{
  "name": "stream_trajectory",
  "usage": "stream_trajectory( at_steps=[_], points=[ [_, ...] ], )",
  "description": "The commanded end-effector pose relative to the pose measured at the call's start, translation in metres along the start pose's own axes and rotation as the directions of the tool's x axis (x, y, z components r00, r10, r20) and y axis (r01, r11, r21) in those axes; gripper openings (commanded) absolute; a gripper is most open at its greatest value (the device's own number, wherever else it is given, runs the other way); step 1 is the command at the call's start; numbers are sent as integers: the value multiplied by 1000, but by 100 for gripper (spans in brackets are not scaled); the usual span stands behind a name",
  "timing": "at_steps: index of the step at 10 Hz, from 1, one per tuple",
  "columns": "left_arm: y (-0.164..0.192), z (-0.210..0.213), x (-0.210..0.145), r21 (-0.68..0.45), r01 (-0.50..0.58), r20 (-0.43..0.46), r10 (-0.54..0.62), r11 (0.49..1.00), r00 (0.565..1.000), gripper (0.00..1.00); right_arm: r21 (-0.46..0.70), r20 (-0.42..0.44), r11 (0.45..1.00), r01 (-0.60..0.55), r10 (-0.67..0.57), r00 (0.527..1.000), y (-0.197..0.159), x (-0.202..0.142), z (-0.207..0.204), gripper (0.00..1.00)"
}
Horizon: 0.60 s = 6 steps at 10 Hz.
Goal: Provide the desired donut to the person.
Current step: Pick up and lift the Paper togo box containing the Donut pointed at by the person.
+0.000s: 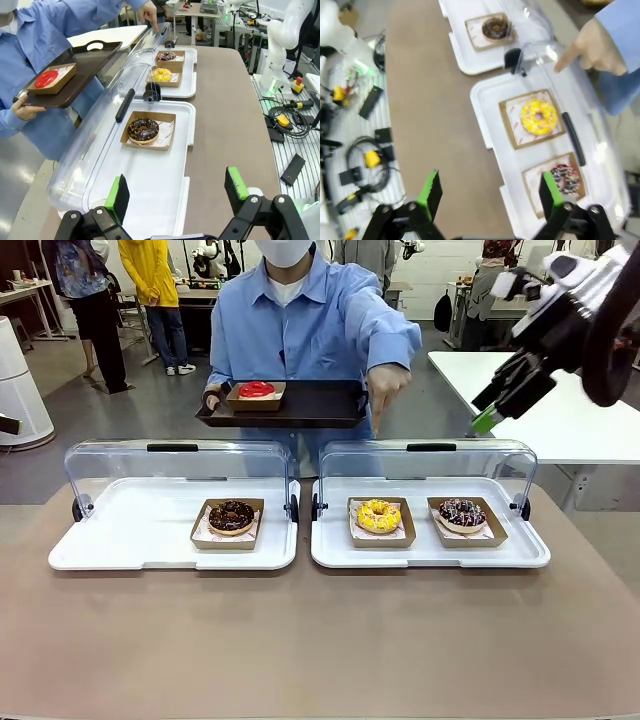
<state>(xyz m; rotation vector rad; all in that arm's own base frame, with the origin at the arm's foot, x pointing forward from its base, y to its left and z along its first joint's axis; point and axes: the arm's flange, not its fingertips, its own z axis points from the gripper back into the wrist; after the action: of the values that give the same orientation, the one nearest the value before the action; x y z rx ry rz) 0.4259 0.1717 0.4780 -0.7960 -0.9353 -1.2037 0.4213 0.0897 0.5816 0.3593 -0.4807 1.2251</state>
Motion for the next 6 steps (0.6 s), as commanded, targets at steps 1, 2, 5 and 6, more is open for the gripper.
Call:
stream_trajectory(
  at_steps=[1, 2, 5, 6],
  points=[
    [0, 0, 0, 16, -5, -3, 5, 1000, 1000, 100, -58, -131, 998, -10, 2, 991, 0, 15, -26, 100],
    [0, 0, 0, 16, -5, -3, 5, 1000, 1000, 100, -66, -167, 997, -30, 19, 986, 3, 21, -39, 100],
    [0, 0, 0, 16, -5, -3, 5, 1000, 1000, 100, -83, -238, 993, -81, 59, 970, 9, 26, -71, 100],
    [0, 0, 0, 16, -5, -3, 5, 1000, 1000, 100, -76, -244, 994, -82, 61, 968, 7, 26, -76, 100]
  ],
)
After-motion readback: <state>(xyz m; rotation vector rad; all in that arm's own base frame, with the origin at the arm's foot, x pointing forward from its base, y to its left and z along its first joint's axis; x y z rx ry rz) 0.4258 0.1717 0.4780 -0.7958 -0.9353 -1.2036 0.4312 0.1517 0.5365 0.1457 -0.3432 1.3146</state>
